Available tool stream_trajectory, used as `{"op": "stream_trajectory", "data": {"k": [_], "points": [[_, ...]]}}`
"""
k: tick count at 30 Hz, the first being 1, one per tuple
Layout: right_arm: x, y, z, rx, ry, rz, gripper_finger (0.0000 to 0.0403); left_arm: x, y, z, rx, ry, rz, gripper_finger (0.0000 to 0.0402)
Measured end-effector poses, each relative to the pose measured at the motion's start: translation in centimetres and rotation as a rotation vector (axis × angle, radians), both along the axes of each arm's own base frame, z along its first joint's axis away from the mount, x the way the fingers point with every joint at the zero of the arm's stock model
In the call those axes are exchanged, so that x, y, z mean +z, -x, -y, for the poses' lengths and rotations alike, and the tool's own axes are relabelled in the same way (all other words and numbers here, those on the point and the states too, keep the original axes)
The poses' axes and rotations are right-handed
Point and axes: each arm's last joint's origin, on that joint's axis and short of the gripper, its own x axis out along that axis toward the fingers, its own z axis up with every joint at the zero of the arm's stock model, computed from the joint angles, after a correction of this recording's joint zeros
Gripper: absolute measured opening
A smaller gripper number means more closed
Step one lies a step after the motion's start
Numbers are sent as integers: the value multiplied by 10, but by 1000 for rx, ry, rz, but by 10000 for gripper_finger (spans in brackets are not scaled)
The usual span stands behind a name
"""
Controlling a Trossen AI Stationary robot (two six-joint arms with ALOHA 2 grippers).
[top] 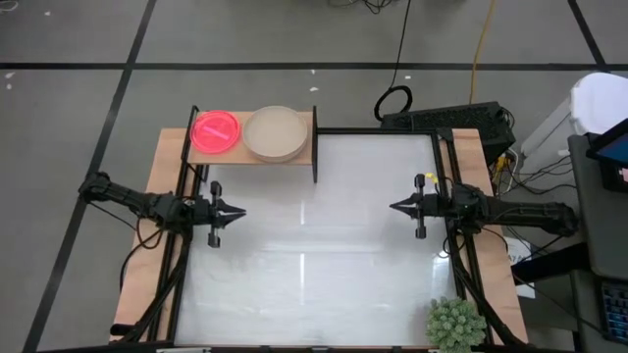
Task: Place and stack plates onto a shelf
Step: Return to Home Position
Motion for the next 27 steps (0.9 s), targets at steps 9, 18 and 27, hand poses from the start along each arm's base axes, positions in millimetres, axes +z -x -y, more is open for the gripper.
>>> {"op": "stream_trajectory", "data": {"k": [9,18,27], "points": [[1,1,-2,18,-40,15,0,2,2,-1,10,-5,22,39],[1,1,-14,130,-53,12,0,0,2,-1,9,7,9,39],[1,1,-16,153,-66,12,0,1,2,-1,8,19,10,39]]}}
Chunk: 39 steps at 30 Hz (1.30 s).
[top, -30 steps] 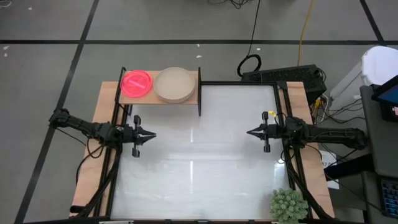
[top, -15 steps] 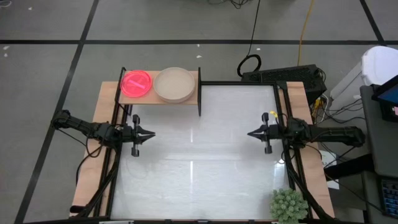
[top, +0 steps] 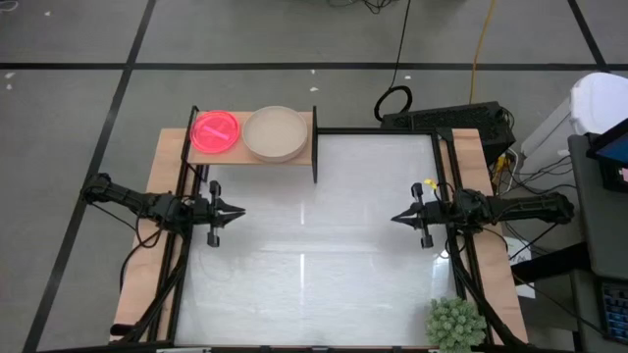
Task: Place and stack plates onto a shelf
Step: Return to Home Position
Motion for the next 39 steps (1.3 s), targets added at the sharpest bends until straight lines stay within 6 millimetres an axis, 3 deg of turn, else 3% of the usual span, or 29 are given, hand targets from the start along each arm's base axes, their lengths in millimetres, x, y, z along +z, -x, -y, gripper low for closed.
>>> {"op": "stream_trajectory", "data": {"k": [15,39], "points": [[7,6,1,-29,21,96,0,0,0,1,-6,18,-3,39],[7,5,1,-27,-15,85,0,3,4,-1,-35,-7,40,39]]}}
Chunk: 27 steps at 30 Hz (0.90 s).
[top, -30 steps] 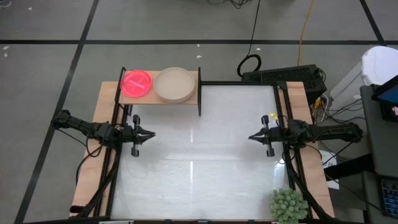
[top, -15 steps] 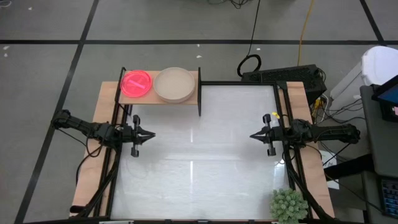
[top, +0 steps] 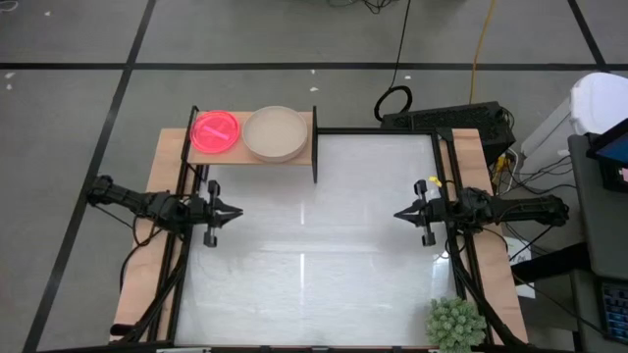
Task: Place and stack plates onto a shelf
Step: Return to Home Position
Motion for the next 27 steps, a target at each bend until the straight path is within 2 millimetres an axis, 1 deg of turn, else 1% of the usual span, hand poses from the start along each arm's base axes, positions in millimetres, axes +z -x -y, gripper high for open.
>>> {"op": "stream_trajectory", "data": {"k": [7,12,23,27], "points": [[0,0,0,0,2,2,0,0,-1,-5,52,-8,-1,39],[0,0,0,0,2,3,0,-1,-2,-6,17,-14,-5,39],[0,0,0,0,2,4,0,-1,-3,-12,51,-18,-8,39],[0,0,0,0,2,5,0,-1,-3,-11,3,-13,-9,39]]}}
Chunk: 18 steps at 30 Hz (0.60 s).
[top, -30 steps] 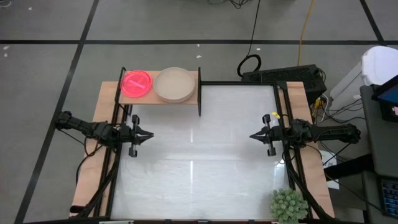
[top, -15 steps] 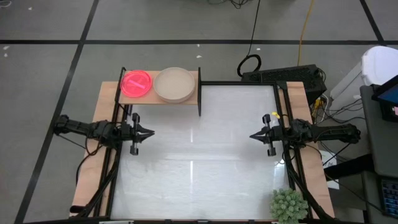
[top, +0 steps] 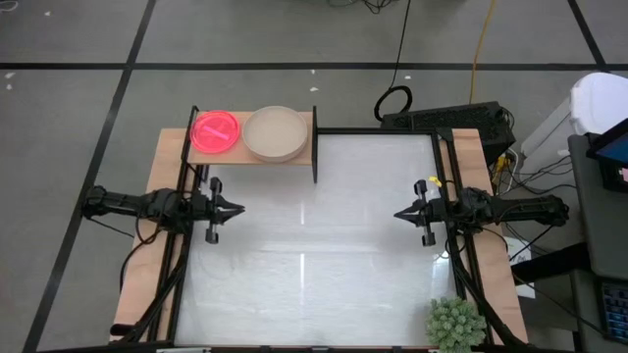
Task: Place and stack plates onto a shelf
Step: Return to Home Position
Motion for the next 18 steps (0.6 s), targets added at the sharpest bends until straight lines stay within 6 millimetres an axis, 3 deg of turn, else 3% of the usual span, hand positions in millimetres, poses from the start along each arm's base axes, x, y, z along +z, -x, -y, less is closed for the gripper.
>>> {"op": "stream_trajectory", "data": {"k": [5,18], "points": [[0,0,0,0,0,0,0,-1,0,2,-54,15,-7,39],[0,0,0,0,0,1,0,-1,0,0,19,-8,-11,39]]}}
